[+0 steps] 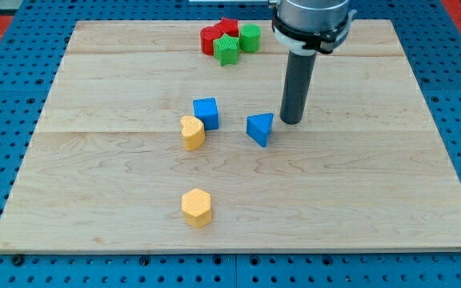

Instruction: Move your arm to the bottom center

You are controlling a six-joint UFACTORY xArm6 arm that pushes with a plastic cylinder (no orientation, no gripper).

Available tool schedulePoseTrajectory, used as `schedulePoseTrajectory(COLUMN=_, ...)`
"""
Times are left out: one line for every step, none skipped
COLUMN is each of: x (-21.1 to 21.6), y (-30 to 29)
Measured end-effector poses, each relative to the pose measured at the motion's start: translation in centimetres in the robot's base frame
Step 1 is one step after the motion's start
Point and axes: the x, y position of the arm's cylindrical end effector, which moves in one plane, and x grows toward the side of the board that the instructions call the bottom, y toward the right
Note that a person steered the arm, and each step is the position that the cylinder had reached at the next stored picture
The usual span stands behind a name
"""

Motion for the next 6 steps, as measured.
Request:
schedulePoseTrajectory(x=1.3, y=-0.9)
schedulePoseTrajectory(x=2.0, y=-7.0)
schedulePoseTrajectory(x=2.0, y=-8.7)
schedulePoseTrajectory(x=7.9, y=-0.8)
schedulePoseTrajectory(x=17.1, y=-1.8)
schedulePoseTrajectory(x=18.8, y=-7.8)
